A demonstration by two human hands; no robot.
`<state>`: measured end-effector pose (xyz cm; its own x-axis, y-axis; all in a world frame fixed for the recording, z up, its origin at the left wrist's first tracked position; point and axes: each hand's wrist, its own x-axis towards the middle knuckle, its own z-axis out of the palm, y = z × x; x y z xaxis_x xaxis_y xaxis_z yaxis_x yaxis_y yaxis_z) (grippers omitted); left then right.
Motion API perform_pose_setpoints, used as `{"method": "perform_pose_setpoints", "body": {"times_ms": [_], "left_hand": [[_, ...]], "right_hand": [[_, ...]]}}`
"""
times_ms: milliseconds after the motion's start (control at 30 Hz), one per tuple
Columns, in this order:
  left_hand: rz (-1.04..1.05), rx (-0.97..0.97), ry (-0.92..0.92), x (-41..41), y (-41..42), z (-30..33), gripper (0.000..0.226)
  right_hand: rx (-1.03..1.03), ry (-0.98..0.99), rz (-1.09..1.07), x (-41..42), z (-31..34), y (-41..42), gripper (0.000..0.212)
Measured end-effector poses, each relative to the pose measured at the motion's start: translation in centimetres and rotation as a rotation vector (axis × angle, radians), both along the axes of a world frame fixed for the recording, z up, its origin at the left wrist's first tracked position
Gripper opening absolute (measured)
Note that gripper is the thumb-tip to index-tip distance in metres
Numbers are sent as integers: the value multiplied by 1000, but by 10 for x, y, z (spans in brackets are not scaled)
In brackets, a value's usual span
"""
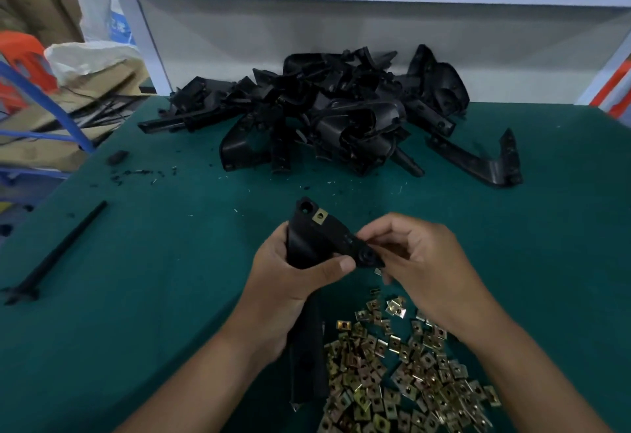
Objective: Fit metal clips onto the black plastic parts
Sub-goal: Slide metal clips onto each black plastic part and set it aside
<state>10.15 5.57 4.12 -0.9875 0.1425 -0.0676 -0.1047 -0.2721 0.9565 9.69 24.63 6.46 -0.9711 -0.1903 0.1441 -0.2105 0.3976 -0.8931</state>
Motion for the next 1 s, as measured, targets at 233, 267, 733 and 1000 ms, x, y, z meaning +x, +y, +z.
{"method": "perform_pose_setpoints", "body": {"times_ms": [233,267,733,1000], "left_hand": [[-58,-38,4,-4,-5,2,43],[-62,-34,-1,-5,-6,1,42],[-247,326,76,-4,-10,3,45],[-360,388,135,-1,-14,4,39]], "right_hand": [[-9,-34,43,3,2,-1,20],[-44,-48,25,3,1,-2,14],[-414,-144,84,-8,32,8,18],[-386,-117,338,-15,71,-9,17]]}}
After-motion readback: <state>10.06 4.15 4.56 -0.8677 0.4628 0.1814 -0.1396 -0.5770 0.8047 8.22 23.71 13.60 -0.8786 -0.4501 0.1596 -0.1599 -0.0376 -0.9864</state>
